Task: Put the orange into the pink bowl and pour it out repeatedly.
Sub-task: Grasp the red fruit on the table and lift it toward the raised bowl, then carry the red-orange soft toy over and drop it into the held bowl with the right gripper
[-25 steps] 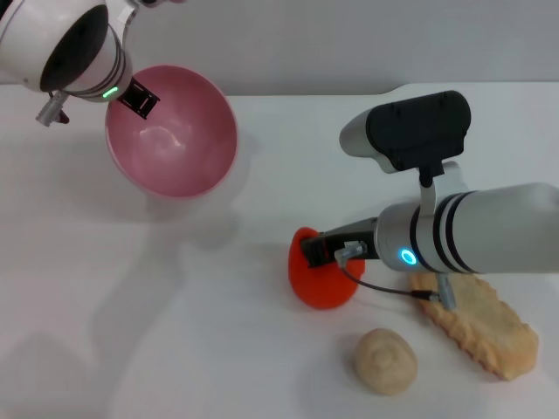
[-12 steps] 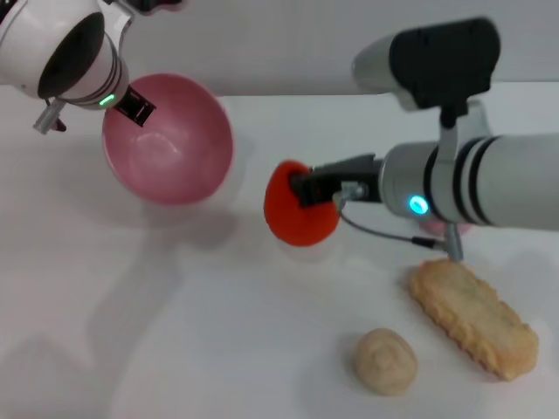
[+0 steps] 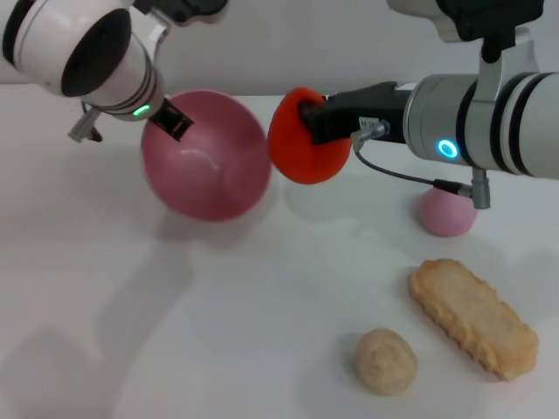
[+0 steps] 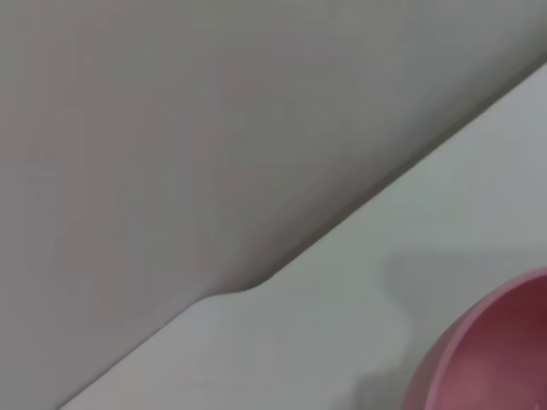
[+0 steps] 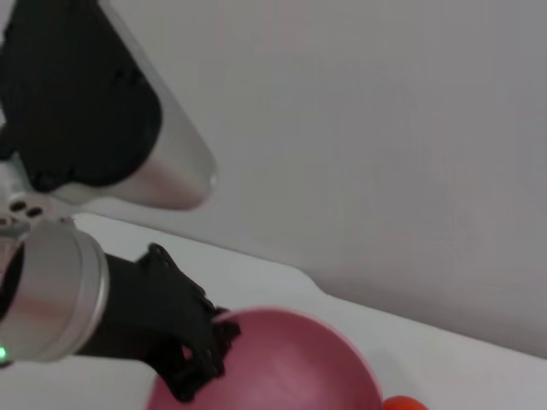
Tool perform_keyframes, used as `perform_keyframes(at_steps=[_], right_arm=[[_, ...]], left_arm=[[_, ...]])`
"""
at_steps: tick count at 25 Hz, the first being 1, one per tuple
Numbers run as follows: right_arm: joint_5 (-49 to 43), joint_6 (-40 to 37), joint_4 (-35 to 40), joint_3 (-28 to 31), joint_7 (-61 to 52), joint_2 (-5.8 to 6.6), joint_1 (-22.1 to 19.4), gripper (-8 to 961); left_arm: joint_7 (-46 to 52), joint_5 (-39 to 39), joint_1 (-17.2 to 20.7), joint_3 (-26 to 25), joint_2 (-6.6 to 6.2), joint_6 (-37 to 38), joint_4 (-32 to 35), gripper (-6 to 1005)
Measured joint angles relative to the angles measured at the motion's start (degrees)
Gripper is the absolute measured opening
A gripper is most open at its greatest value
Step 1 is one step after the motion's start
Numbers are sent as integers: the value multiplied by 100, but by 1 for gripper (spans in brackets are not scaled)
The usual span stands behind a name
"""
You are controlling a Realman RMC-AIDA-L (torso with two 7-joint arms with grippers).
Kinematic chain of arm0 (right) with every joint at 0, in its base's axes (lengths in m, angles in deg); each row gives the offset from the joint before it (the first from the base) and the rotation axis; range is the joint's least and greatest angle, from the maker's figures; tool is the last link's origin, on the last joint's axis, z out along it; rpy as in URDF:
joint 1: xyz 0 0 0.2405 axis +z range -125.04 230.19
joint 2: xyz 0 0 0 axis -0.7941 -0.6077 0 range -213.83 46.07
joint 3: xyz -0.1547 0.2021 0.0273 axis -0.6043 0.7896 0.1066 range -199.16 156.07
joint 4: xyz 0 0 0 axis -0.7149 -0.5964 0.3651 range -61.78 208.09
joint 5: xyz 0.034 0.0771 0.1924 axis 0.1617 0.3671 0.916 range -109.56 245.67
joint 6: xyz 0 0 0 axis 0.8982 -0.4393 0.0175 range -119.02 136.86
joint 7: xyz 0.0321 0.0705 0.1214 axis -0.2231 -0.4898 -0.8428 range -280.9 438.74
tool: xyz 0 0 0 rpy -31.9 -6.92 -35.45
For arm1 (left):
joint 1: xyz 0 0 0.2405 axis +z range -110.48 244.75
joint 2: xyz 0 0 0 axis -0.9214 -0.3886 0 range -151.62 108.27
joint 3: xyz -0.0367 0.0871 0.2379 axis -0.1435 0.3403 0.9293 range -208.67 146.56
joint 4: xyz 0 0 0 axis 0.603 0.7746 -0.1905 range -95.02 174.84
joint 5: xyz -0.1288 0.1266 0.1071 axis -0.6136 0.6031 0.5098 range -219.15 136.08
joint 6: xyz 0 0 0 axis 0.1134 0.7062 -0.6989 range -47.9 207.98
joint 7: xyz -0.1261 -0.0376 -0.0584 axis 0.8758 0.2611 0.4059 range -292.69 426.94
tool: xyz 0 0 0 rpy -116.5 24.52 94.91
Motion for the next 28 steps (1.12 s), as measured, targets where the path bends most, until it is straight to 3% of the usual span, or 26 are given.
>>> perform_keyframes(at_steps=[17,24,28], right_arm=[[113,-272,-691,63,106,-16,415,100],[328,-320,-780,38,212,-20,406,112],[317,-474,-803,18,318,-18,310,180]], left_arm=[[-206,-858,-251,294,29,88,135,45],[-209,-900,-255,259,27,113,165,45],[-220,-904,-260,246,18,138,137,45]])
